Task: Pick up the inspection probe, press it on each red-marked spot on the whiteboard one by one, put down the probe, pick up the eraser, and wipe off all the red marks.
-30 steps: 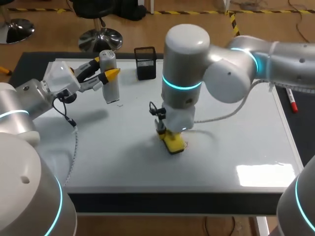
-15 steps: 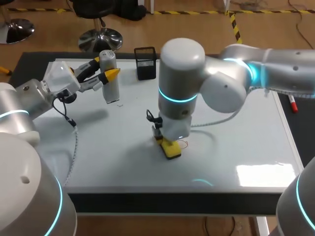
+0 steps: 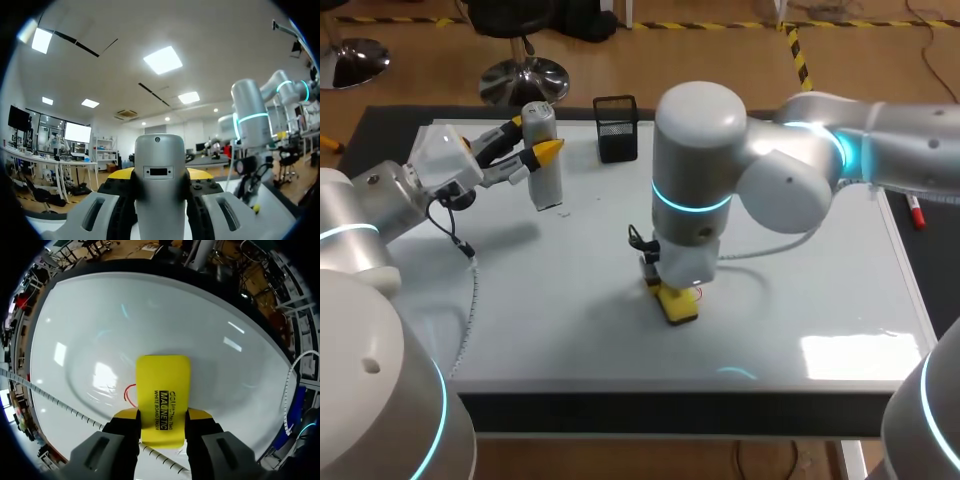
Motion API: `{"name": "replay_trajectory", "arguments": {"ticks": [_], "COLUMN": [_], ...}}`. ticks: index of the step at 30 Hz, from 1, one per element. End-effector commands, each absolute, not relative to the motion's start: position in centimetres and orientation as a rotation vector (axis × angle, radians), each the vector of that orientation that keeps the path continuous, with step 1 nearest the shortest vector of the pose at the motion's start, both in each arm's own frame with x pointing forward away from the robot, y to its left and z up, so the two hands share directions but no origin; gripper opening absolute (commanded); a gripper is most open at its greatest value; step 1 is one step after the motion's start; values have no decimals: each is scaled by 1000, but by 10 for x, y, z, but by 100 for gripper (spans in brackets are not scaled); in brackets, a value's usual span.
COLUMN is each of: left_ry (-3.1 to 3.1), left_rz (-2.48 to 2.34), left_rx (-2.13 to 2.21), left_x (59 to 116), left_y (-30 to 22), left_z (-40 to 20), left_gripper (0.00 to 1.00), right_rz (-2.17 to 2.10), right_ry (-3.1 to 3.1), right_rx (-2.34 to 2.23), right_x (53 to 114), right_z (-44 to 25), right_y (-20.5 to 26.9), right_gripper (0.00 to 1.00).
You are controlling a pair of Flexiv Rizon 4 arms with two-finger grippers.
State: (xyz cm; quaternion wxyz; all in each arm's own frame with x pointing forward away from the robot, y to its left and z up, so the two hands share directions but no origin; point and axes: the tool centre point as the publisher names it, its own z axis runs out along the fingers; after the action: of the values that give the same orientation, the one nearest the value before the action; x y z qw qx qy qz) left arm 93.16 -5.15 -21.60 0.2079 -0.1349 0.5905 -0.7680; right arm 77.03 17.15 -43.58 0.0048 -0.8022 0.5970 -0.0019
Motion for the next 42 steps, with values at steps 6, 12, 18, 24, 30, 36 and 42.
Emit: {"name": "replay_trajectory", "arguments": {"ticks": [6,12,18,24,30,36,42], "left_ry": [1640,1640,1640,1640,1640,1640,1640], "left_rz": [-2139,-2139,-2139,-2139,-2139,-2139,-2139], "left_rx": [-374,-374,-374,-374,-374,-374,-374], "left_x": [932,932,932,932,932,932,932], "left_y": [-52,-52,-52,-52,-52,-52,-52], "left_z": [-216,-216,-216,-216,-216,-216,-216], "left_gripper": [0,0,0,0,0,0,0], "right_rz": [-34,-49,-52,-54,-65,-52,-52], "right_ry": [1915,1979,2011,2021,2021,1983,1921], "right_rx": [-2512,-2491,-2482,-2481,-2482,-2472,-2477], "right_x": [765,767,767,768,773,783,803], "right_z": [-466,-470,-472,-472,-469,-442,-406], "right_y": [136,113,99,95,93,99,104], "right_gripper": [0,0,0,0,0,0,0]}}
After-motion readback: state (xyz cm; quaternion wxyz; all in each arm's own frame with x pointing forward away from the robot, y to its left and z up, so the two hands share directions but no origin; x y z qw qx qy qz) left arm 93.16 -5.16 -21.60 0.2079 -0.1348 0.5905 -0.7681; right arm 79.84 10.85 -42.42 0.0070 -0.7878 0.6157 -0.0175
